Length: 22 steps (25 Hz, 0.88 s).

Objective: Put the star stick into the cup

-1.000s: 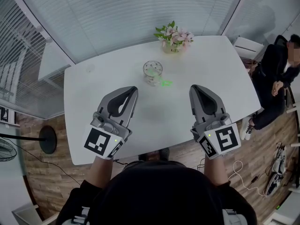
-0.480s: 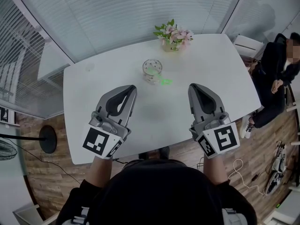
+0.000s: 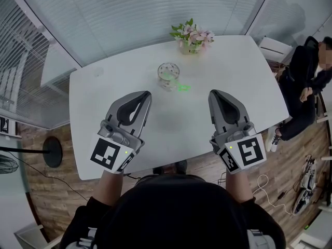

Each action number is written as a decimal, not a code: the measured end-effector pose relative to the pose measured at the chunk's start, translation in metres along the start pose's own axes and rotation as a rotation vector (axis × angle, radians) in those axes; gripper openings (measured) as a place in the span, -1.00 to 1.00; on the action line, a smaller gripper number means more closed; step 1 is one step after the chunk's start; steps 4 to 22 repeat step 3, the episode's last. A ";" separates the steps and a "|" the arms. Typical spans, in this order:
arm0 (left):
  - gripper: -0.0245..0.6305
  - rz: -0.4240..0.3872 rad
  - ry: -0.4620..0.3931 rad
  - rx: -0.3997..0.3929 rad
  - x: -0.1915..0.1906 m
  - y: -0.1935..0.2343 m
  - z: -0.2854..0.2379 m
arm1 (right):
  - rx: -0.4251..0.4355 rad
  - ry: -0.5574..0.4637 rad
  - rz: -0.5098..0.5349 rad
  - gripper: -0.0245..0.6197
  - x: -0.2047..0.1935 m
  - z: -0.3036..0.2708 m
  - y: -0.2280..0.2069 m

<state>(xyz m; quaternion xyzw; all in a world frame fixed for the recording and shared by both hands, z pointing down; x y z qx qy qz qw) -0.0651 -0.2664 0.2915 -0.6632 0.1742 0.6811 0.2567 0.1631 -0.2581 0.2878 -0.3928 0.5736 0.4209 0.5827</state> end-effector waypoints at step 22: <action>-0.88 0.001 -0.003 0.003 0.000 0.000 0.000 | -0.002 -0.002 0.003 -0.91 0.000 0.000 -0.001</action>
Point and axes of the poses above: the fingertips, and each gripper's own axes: z backward along the fingers, y to its left, x out of its top, the point moved 6 cm from there along z, backward along the fingers, and after that the axes turned 10 degrees about -x, right-handed, at the moved point
